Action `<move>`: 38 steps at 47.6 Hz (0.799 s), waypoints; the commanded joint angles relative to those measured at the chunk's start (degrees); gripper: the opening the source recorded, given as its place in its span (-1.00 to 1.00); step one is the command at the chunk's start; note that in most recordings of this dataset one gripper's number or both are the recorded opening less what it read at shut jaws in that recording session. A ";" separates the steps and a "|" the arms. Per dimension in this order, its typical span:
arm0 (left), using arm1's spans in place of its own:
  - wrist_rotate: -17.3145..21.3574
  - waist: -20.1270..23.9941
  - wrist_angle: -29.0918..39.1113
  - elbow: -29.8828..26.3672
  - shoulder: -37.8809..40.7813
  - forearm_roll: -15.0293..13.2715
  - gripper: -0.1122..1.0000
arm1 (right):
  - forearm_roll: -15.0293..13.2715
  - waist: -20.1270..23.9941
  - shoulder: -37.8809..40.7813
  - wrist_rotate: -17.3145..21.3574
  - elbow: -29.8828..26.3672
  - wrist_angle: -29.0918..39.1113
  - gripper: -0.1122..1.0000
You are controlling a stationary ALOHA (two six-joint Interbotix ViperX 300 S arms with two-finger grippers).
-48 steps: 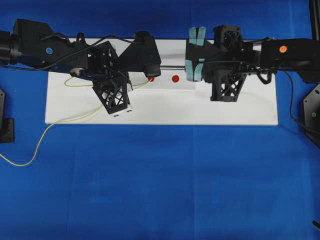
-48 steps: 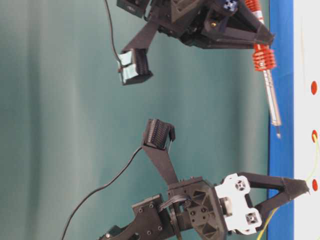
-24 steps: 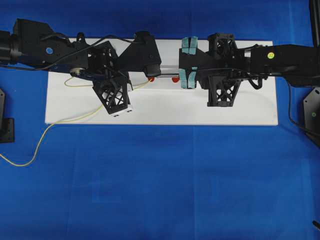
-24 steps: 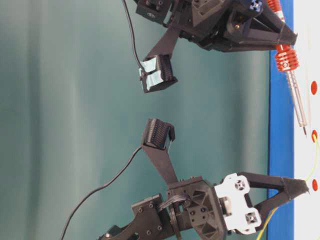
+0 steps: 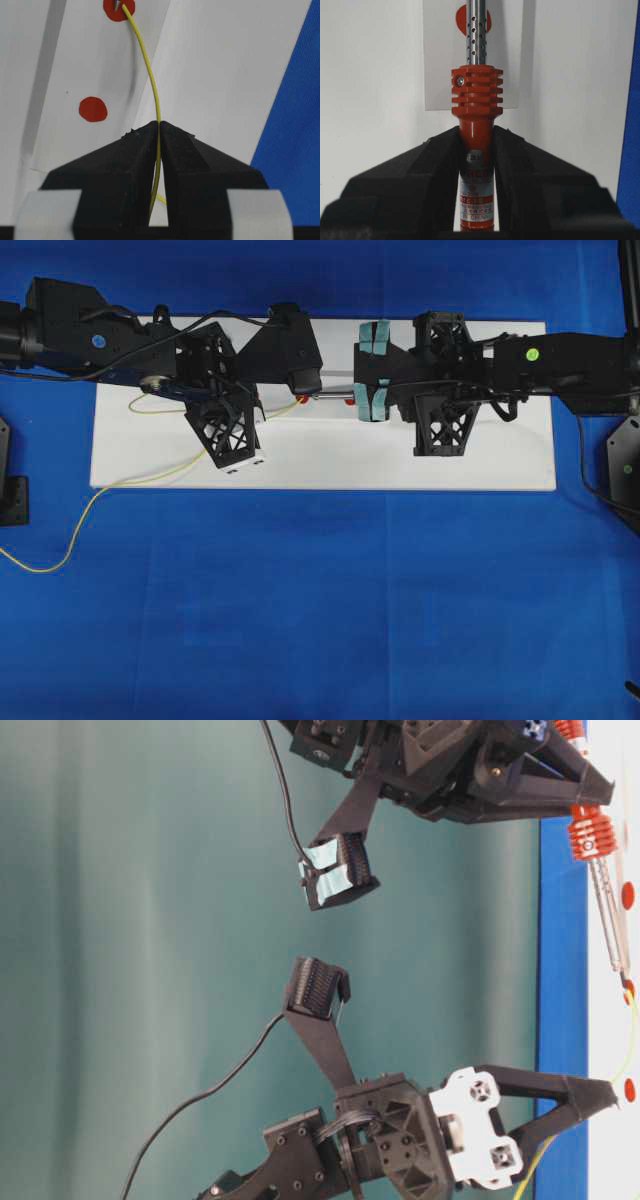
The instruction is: Touch the tip of the soldering iron to the tip of the solder at the mark.
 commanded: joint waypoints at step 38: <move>0.26 0.09 -0.09 -1.41 -1.14 0.09 -0.77 | 0.09 0.44 -0.53 -0.09 -1.23 0.88 -0.69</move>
